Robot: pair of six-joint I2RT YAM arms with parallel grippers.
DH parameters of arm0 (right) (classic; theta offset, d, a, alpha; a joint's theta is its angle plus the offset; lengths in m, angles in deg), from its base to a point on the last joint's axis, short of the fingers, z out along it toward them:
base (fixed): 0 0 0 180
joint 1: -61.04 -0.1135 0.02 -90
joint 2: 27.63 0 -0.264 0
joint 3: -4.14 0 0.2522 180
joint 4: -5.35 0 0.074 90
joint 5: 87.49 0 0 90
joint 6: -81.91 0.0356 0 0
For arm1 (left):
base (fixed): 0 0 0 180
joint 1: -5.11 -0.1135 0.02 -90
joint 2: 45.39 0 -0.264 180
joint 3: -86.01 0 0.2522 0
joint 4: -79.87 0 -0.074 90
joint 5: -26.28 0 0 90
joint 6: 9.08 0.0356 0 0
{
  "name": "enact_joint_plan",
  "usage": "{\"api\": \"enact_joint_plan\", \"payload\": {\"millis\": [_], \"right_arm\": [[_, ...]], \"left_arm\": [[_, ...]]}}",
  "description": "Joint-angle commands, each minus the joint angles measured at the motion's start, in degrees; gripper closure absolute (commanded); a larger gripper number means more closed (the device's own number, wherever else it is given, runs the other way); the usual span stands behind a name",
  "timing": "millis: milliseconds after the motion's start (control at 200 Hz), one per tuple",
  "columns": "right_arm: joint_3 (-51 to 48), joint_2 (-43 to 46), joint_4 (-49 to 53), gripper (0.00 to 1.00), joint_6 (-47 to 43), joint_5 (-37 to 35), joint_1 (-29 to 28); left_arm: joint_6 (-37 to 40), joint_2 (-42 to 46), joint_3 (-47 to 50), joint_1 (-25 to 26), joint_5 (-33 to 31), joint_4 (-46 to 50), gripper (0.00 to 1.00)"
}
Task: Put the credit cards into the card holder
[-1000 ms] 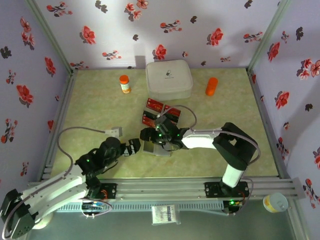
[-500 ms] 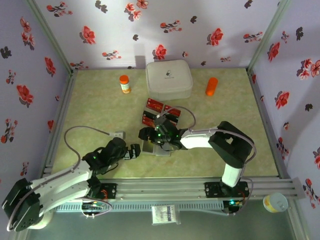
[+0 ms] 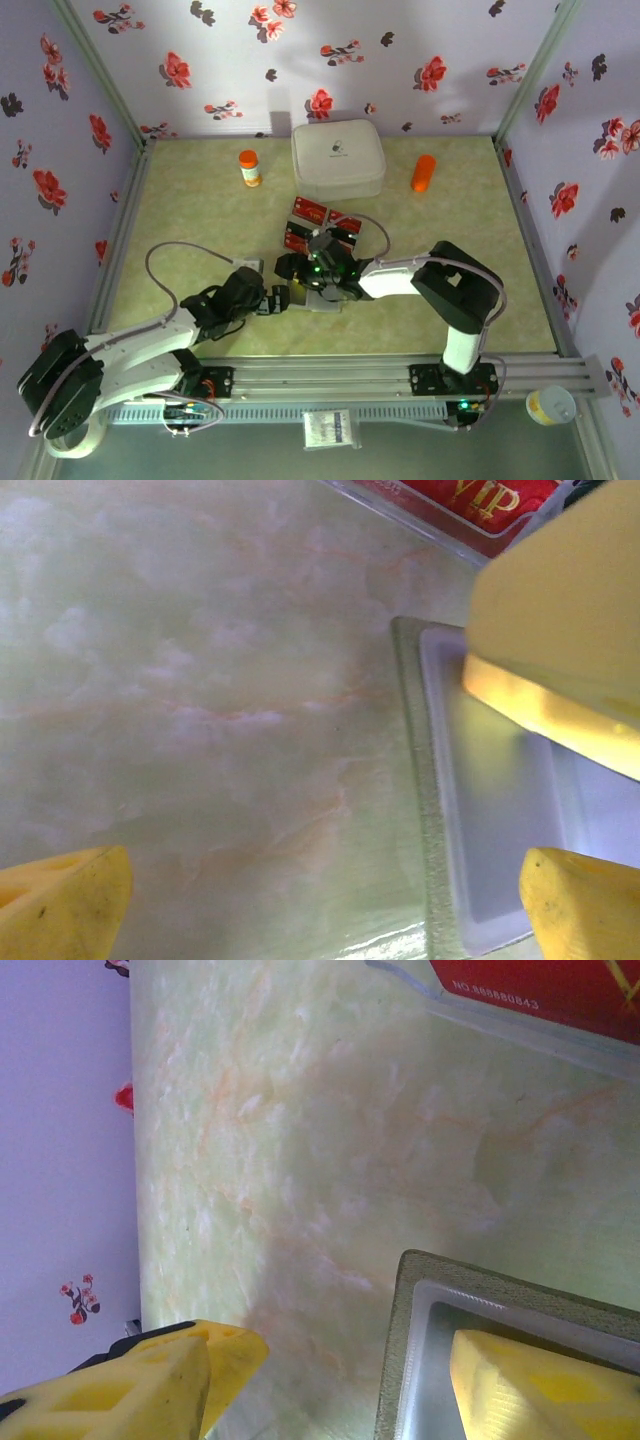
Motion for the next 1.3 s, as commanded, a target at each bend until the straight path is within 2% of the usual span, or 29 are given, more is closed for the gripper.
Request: {"api": "enact_joint_plan", "payload": {"millis": [0,430,825,890,955,1115,1205,1295], "right_arm": [[-0.66,-0.52,-2.14,0.35,1.73,0.60,0.12],[0.97,2.81,0.93,0.35,0.63,1.03,0.69],[-2.78,8.77,8.66,0.37,-3.70,0.61,2.88],[-3.07,8.99,10.78,0.44,-4.99,0.12,2.88],[-3.07,9.02,13.33,0.60,-6.51,-0.53,2.76],[-2.56,8.38,17.01,0.89,-8.88,-1.31,2.72],[-1.78,7.47,18.33,0.97,-9.93,-1.48,2.50],[-1.25,6.62,18.92,1.00,-10.49,-1.77,2.41]], "left_arm": [[1.66,-1.71,-1.33,-0.41,0.52,-2.23,0.00],[1.51,-7.18,0.15,0.05,-0.64,-2.52,0.00],[0.72,-6.79,1.83,0.18,-1.51,-1.79,0.00],[0.68,-6.69,1.93,0.18,-1.67,-1.79,0.00],[0.71,-6.76,1.99,0.21,-1.77,-1.87,0.00],[0.38,-7.24,2.15,0.17,-1.96,-2.14,0.00],[0.34,-7.22,2.26,0.22,-1.96,-2.32,0.00],[0.30,-7.16,2.23,0.27,-1.96,-2.32,0.00]]}}
